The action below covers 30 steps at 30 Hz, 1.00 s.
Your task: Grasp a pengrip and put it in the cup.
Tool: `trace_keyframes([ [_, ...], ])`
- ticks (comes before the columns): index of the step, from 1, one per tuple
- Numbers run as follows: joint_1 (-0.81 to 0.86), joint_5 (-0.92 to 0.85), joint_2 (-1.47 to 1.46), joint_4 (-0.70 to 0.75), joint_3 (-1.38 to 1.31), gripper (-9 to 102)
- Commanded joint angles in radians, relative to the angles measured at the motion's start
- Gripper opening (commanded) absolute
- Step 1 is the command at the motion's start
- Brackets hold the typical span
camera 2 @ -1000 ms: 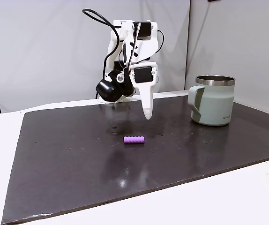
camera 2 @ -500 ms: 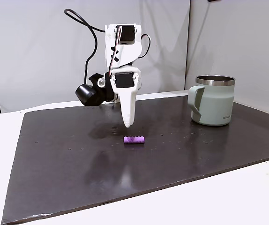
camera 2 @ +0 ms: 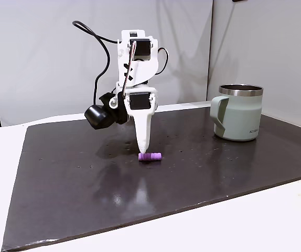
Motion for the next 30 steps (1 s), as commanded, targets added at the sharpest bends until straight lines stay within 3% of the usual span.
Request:
trace_keyframes([
  [1,-0.017,-0.032,0.009,-0.038,-0.072,23],
  [15,-0.017,-0.124,-0.074,-0.127,-0.072,22],
  [18,-0.026,-0.141,-0.094,-0.132,-0.061,17],
  [22,-0.023,-0.109,-0.1,-0.141,-0.031,0],
  [30,-0.02,-0.084,-0.06,-0.075,-0.074,0],
])
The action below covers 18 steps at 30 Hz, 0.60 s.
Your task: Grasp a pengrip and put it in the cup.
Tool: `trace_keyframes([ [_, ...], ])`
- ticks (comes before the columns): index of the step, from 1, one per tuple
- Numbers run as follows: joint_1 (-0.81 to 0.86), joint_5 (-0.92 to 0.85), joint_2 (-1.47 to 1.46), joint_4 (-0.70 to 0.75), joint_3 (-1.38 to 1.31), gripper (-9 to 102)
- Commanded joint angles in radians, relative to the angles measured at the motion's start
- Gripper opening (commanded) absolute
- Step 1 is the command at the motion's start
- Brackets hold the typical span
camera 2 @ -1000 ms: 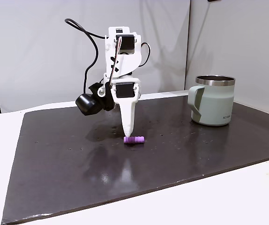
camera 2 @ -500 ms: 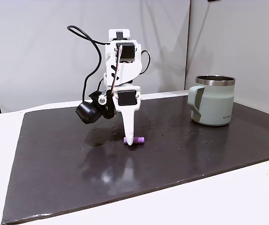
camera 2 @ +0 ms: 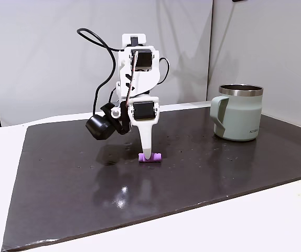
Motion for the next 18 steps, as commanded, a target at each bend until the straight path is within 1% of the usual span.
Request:
trace_keyframes([
  [1,-0.017,0.02,0.06,0.086,-0.077,0],
  [4,-0.061,0.04,0.14,0.222,-0.213,0],
  [8,-0.167,0.041,0.261,0.377,-0.382,0],
  [12,-0.267,0.041,0.399,0.456,-0.41,0],
  [15,-0.348,0.032,0.48,0.471,-0.422,0],
  [18,-0.44,0.012,0.482,0.523,-0.541,0],
])
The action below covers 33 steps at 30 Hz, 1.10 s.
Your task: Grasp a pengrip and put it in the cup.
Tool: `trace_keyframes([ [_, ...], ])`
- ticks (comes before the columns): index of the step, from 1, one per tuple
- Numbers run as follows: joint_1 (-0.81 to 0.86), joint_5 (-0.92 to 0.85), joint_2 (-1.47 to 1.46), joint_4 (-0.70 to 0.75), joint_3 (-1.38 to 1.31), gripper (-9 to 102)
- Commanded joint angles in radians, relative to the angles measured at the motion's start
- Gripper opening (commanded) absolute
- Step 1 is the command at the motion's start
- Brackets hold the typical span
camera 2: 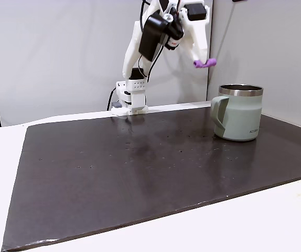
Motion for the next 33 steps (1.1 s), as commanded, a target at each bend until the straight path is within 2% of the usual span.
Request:
trace_keyframes([
  [1,-0.121,-0.025,0.092,0.052,-0.153,0],
  [5,-0.218,-0.038,0.081,0.089,-0.167,0],
  [18,-0.334,-0.055,0.014,0.098,-0.114,0],
  [24,-0.311,-0.012,0.025,0.1,-0.121,17],
  [33,-0.298,-0.026,0.02,0.101,-0.143,17],
])
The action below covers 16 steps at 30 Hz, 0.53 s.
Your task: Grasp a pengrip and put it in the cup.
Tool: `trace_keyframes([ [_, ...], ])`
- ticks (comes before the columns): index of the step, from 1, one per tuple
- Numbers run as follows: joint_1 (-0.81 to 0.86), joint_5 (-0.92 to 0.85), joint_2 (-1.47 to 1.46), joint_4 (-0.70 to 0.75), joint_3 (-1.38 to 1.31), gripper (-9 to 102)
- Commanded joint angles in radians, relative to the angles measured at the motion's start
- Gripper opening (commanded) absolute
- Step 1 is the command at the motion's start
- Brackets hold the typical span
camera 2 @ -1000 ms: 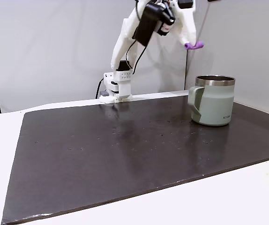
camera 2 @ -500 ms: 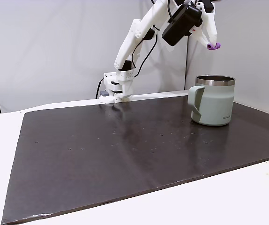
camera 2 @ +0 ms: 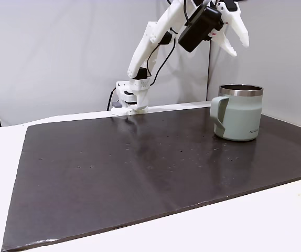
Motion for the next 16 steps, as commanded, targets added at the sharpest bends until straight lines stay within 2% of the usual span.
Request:
trace_keyframes([
  [1,0.006,-0.005,0.026,0.011,-0.035,17],
  [16,-0.003,-0.006,0.011,0.014,-0.057,17],
])
